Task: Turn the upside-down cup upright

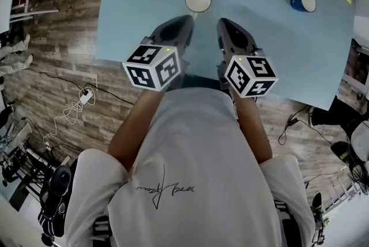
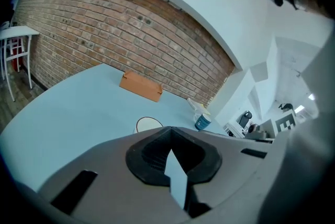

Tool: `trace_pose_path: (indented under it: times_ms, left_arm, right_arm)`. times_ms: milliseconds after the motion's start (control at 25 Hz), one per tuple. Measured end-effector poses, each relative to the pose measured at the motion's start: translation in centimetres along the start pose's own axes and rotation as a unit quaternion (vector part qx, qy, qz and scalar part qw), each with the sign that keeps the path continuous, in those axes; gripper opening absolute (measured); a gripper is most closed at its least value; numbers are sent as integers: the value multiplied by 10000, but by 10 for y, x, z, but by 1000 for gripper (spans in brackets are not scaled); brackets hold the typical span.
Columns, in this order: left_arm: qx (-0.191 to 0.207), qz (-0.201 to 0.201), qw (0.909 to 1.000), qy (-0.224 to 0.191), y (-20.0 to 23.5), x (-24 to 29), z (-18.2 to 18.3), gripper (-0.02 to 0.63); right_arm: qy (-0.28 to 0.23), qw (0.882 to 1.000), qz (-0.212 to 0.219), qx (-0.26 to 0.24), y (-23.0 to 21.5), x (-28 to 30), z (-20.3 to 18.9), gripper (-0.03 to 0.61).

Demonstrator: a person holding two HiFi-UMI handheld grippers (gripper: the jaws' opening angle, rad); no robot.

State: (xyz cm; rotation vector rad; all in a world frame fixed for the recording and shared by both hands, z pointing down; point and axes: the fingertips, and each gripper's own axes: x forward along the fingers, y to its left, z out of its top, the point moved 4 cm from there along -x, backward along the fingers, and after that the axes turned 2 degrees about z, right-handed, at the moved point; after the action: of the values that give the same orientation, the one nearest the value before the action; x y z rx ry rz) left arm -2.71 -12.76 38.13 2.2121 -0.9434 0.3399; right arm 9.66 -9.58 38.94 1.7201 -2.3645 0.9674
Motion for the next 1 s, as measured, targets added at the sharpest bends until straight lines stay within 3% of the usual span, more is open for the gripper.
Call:
trace_pose_path:
  times_ms: [760, 1000]
  left_arm:
    - [182, -445, 9982, -347, 1, -87, -17, 11]
    - [144, -705, 9963, -467, 0, -112, -20, 11]
  right_arm:
    - [-122, 9960, 527, -716, 81, -48, 6, 21]
    - [-94, 9953, 719, -639, 107, -65, 7, 20]
